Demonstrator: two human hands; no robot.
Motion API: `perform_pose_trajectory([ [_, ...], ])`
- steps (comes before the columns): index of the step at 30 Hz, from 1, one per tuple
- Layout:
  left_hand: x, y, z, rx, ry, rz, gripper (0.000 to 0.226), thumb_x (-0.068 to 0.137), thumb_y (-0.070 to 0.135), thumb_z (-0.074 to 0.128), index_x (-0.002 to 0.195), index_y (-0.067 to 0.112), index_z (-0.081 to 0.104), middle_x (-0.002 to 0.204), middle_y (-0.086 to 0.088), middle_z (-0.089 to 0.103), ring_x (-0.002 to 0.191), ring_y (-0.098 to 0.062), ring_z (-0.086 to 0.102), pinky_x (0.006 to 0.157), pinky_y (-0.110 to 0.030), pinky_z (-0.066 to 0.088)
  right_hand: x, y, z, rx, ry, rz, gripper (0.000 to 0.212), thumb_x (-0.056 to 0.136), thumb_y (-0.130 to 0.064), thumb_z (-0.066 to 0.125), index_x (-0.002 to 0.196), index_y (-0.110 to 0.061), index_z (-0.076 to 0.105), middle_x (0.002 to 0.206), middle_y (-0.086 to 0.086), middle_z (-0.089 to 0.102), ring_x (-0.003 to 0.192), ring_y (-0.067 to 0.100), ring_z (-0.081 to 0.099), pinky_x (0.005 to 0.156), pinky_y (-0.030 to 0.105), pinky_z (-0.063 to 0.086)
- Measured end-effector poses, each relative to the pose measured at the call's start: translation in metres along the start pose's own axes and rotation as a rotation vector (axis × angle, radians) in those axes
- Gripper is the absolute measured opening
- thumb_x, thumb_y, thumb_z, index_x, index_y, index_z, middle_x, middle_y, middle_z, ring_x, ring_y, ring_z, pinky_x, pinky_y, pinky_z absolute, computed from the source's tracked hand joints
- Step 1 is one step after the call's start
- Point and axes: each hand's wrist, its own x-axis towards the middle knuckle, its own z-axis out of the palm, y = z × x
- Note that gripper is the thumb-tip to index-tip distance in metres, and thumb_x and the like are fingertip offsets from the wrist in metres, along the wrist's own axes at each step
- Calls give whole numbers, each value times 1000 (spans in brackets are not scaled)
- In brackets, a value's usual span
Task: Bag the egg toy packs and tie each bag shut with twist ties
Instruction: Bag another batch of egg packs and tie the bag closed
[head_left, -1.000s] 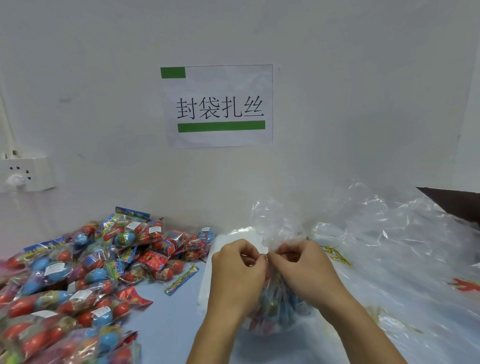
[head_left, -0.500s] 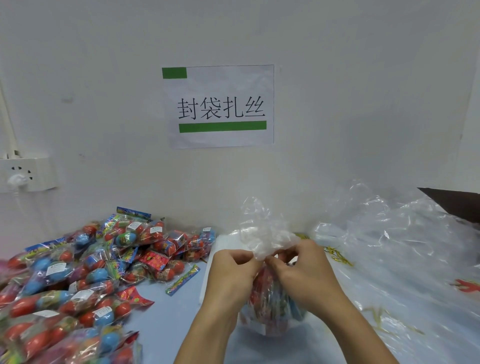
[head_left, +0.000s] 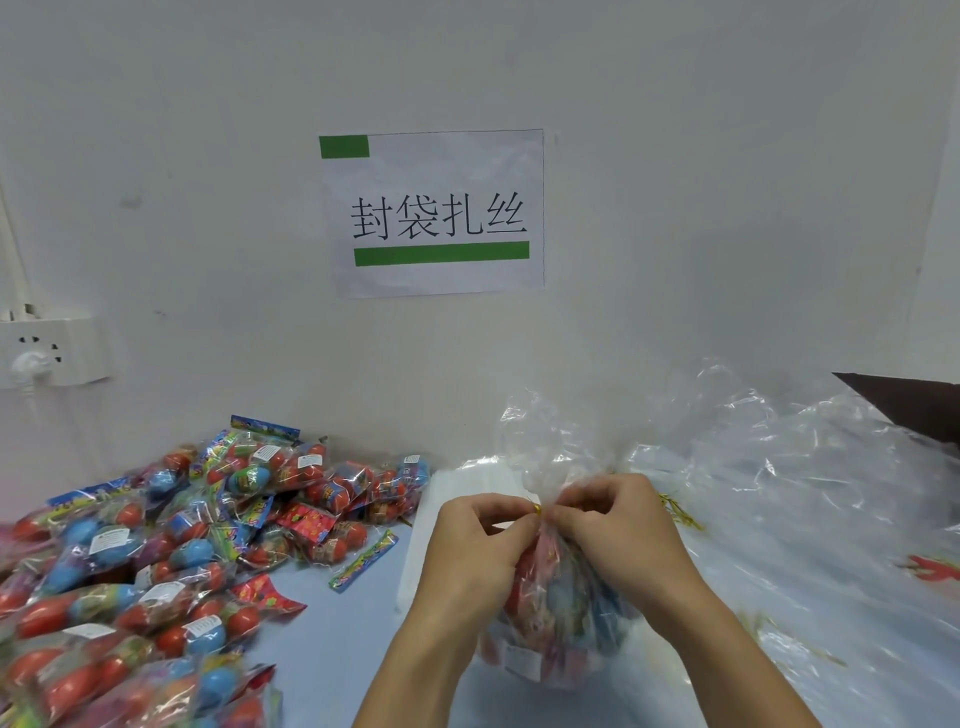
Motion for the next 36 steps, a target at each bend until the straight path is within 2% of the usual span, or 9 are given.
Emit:
perform_pose_trajectory([
  [3,-1,2,-2,95,-33,55,13,91,12,68,86,22,75,80,6,75,75,-7,70,64,-15,52,0,-3,-5,-10,-23,15,23,80,-3,73,61,-15,75,65,5,71,59,8,62,58,21,48],
  [8,0,2,-5,244,-63,177,14,88,11,70,83,24,72,78,6,73,62,-2,62,59,-16,48,-1,-4,-9,-48,-71,12,23,80,-2,73,62,-16,75,58,-4,69,52,-1,59,51,10,44],
  [14,0,2,-8,466,-27,413,27,88,7,67,75,30,67,72,15,67,72,-1,63,60,-10,46,0,-2,-7,-61,-118,45,33,81,0,69,52,-17,71,48,-7,60,41,1,50,46,15,38],
  [17,1,1,-5,513,33,491,23,88,5,68,78,26,71,75,16,66,73,-1,62,63,-9,45,1,-1,-4,-41,-105,53,27,82,0,68,58,-10,72,48,-6,59,40,2,49,43,15,37],
  [21,1,2,-2,324,28,321,27,87,4,68,84,31,70,79,14,71,75,2,64,64,-8,47,1,0,-4,12,-86,45,26,82,0,70,60,-13,73,53,-6,63,46,0,55,45,12,40],
  [25,1,2,-1,190,10,237,28,85,-1,68,79,26,73,78,14,74,75,1,66,67,-8,47,2,-1,-3,21,-81,49,31,83,-3,71,56,-19,73,54,-7,64,50,0,57,48,11,42],
  [30,1,1,4,54,48,136,23,85,0,71,82,22,77,80,8,76,81,-6,72,75,-19,56,2,-1,-2,14,-20,95,25,83,-8,72,61,-20,76,60,-7,70,57,1,63,53,15,43],
  [33,1,1,5,-12,55,80,19,84,1,72,81,18,78,79,6,77,78,-5,72,69,-16,55,2,0,-2,41,-11,111,25,83,-8,72,62,-19,77,60,-7,70,57,2,63,51,13,43],
  [36,1,2,3,-59,45,16,16,84,1,73,80,16,77,77,4,77,74,-5,72,62,-13,52,0,0,-2,40,-24,92,22,84,-11,72,64,-19,78,65,-5,73,65,7,68,56,17,47],
])
